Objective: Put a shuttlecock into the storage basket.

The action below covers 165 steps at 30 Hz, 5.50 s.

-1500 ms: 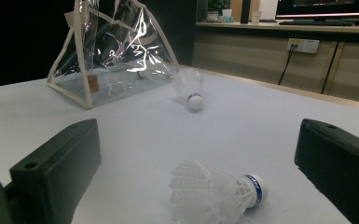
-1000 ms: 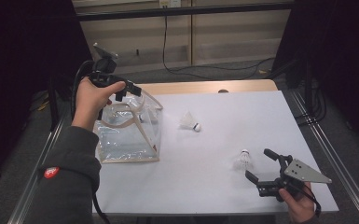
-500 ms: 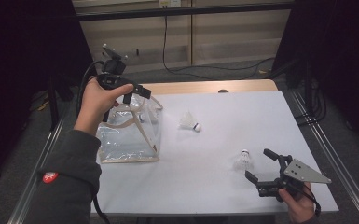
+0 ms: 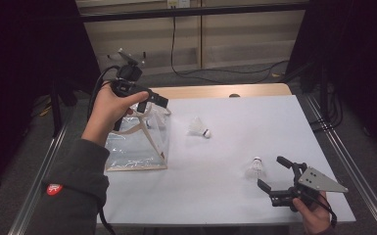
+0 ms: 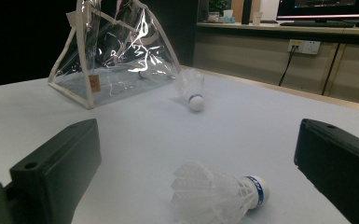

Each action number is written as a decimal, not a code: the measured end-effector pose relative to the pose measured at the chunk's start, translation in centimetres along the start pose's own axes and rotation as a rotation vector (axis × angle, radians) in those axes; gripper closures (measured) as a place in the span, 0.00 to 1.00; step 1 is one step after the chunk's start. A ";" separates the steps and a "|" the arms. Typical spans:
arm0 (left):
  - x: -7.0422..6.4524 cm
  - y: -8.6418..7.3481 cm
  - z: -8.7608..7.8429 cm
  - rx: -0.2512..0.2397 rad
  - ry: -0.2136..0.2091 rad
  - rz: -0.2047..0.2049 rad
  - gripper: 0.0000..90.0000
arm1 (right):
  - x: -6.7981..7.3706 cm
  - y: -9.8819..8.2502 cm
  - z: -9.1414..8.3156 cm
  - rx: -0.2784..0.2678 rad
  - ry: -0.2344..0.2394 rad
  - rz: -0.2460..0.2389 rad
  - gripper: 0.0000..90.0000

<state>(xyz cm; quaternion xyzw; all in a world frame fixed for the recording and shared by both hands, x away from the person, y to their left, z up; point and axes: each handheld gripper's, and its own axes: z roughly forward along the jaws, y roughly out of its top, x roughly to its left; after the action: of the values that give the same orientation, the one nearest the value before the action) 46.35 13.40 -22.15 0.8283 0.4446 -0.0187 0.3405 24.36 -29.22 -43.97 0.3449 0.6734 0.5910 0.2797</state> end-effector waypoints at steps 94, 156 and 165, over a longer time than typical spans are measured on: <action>-6.0 -5.9 9.6 0.073 -0.197 0.185 0.13 | 0.0 0.0 0.0 0.004 0.009 -0.005 0.00; -8.2 -9.0 15.6 0.073 -0.214 0.274 0.08 | 0.0 0.0 0.0 0.003 0.009 -0.010 0.00; -8.9 -9.3 16.2 0.060 -0.224 0.293 0.08 | 0.0 0.0 0.0 0.003 0.009 -0.010 0.00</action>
<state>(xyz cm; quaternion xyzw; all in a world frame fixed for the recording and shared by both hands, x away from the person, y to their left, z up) 38.40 0.98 -36.71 0.8868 0.2778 -0.0743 0.3618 24.37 -29.22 -43.97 0.3393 0.6774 0.5900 0.2793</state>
